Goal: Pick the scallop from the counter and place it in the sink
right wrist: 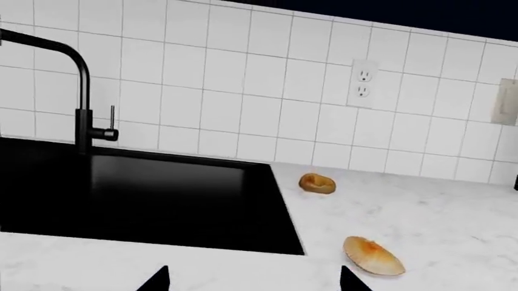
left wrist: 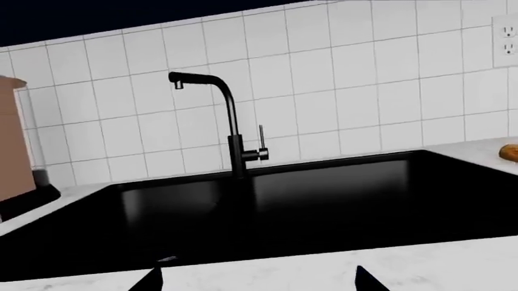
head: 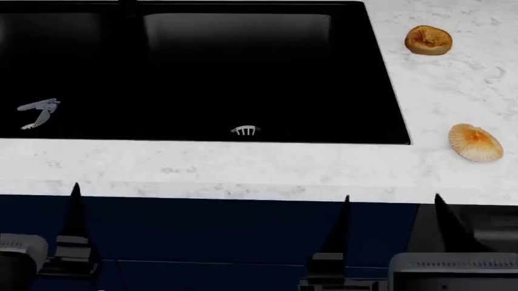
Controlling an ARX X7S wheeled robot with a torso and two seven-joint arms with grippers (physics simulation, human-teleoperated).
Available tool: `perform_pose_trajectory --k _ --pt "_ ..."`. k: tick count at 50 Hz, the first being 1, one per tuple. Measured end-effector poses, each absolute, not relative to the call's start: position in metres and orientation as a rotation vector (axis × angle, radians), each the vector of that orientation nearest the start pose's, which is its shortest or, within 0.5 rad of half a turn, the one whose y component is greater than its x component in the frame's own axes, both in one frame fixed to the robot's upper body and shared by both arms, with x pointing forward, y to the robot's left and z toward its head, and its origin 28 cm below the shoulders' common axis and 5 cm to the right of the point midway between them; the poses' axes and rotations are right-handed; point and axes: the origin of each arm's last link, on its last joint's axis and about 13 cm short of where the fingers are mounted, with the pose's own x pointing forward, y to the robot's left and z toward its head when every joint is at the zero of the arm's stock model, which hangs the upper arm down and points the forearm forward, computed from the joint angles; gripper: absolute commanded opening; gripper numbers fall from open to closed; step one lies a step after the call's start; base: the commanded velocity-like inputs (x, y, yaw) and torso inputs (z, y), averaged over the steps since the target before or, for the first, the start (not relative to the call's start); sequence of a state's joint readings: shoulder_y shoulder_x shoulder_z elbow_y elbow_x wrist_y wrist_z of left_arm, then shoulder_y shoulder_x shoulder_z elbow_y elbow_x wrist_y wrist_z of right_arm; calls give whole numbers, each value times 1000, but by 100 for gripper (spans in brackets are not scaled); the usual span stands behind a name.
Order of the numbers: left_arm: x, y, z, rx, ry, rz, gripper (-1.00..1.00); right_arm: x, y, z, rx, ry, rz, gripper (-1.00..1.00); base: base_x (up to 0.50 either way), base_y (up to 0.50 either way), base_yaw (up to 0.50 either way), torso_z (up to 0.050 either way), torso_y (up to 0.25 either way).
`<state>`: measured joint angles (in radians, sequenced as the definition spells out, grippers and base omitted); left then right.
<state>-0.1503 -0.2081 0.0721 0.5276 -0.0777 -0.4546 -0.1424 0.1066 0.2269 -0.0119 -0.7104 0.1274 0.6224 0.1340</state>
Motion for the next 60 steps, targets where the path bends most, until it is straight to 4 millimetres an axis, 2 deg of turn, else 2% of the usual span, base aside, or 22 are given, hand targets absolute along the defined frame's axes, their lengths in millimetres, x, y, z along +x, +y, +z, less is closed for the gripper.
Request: perform_pose_trajectory --k 16,28,38,60 --pt "244 250 170 153 -156 96 100 208 -149 208 -143 -129 -96 100 0 0 0 0 0" --pt "253 275 198 151 -129 203 100 208 -165 242 -148 -92 -142 100 0 0 0 0 0" --pt "251 287 207 138 -126 262 100 204 -171 256 -137 -88 -144 100 32 -10 0 0 0" --pt "247 293 208 118 -118 288 100 197 -174 263 -109 -97 -133 100 173 -2 0 0 0"
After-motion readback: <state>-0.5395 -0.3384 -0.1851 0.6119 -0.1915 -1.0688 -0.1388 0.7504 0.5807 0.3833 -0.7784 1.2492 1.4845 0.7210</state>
